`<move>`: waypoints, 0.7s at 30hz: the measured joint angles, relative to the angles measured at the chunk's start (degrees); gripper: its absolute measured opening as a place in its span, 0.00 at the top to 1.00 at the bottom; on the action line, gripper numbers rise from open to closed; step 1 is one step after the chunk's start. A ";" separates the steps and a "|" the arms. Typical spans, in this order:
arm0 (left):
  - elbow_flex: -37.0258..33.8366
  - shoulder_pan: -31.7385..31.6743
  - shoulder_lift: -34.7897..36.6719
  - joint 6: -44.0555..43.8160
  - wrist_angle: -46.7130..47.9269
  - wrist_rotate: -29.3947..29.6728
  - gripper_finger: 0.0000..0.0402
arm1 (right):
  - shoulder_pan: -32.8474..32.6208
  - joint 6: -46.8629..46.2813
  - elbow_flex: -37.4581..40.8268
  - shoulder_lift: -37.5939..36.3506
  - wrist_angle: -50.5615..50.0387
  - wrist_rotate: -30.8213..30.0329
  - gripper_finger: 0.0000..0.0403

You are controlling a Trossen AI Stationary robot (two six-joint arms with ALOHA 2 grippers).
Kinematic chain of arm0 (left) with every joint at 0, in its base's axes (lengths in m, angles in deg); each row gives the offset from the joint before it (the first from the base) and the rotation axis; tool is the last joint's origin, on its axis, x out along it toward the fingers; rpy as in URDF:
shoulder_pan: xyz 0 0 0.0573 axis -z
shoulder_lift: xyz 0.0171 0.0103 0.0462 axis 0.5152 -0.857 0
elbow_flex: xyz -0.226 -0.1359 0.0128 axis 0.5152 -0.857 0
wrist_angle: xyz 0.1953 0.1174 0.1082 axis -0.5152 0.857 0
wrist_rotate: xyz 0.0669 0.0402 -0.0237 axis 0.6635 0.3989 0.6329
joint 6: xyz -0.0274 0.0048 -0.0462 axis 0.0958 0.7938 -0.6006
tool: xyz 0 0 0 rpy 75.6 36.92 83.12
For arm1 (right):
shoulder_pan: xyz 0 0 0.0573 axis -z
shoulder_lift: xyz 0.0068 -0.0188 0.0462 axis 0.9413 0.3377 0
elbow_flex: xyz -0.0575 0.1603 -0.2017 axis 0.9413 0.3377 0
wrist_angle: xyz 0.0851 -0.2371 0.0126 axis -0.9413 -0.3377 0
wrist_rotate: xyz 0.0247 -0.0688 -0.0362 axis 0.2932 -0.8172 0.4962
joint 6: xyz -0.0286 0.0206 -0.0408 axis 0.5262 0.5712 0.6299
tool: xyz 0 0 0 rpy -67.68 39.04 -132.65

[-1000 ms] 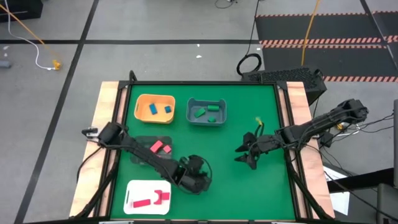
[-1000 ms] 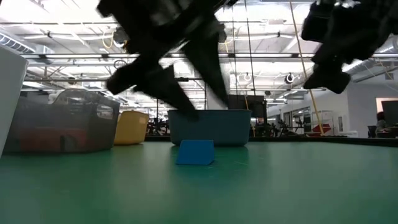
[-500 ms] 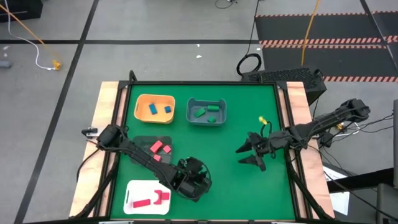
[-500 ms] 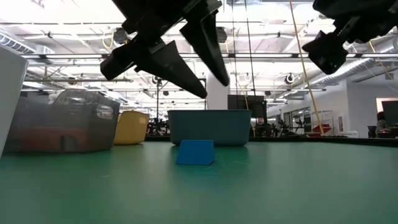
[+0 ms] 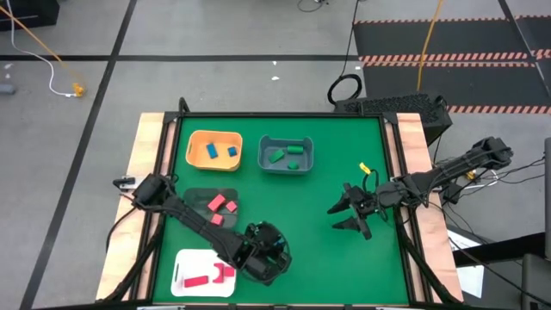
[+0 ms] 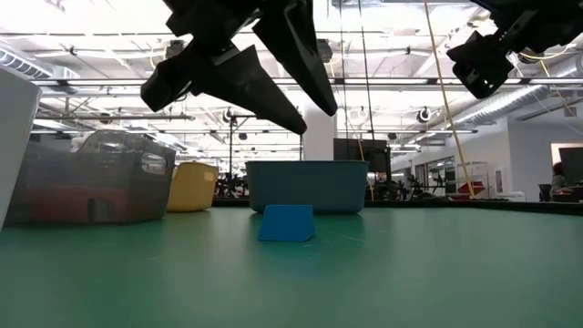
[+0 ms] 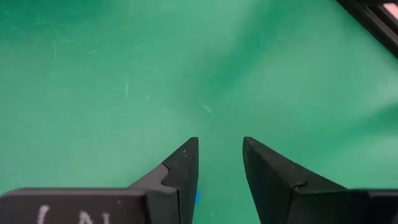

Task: Sort & place blocks by color
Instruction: Put the blue triangular block into the yellow bin

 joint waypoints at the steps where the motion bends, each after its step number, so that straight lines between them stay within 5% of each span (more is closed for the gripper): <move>1: 0.00 0.17 0.00 0.17 0.02 0.02 0.68 | 0.00 0.23 0.00 0.00 0.00 0.02 0.40; 13: 0.00 1.15 0.00 0.10 -0.24 3.13 0.67 | 0.00 2.64 0.00 0.00 0.14 0.00 0.40; 21: 0.00 1.25 -0.70 -1.48 -1.17 -0.49 0.67 | 0.00 2.57 0.00 0.00 0.15 0.00 0.40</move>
